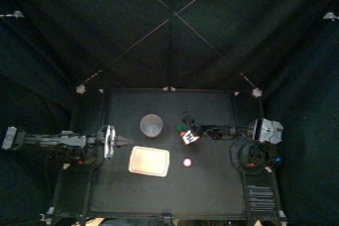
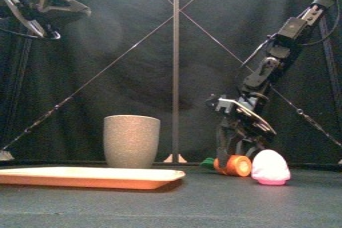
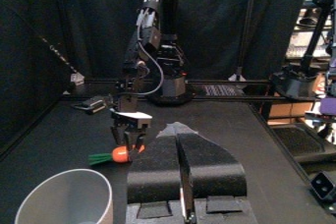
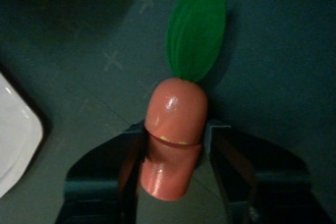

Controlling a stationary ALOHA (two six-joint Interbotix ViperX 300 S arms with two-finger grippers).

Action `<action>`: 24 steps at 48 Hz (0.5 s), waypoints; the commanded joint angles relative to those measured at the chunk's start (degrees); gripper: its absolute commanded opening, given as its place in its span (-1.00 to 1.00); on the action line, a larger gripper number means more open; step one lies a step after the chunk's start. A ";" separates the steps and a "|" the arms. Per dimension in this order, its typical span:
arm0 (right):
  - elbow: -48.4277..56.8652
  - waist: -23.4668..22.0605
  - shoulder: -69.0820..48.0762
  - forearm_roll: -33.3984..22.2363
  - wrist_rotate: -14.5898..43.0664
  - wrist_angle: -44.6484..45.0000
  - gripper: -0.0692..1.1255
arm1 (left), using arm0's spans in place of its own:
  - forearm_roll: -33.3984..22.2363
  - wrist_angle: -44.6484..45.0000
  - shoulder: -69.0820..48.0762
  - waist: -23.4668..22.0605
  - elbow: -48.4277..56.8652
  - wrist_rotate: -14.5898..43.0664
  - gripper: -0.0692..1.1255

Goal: Pick the carrot then place it in the grey bowl
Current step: Place carrot in the grey bowl

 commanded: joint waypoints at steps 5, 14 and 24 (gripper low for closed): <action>-0.79 0.62 0.09 0.09 0.00 0.44 -0.23 | 0.00 -0.09 0.09 0.09 -0.88 0.00 -0.93; -1.93 0.09 -2.90 -0.88 -0.09 1.58 -0.32 | 0.00 0.00 0.00 0.00 -0.97 0.00 -0.93; -8.26 0.53 -9.40 -3.69 0.00 4.83 -0.32 | 0.00 0.00 0.00 0.00 -0.88 0.00 -0.93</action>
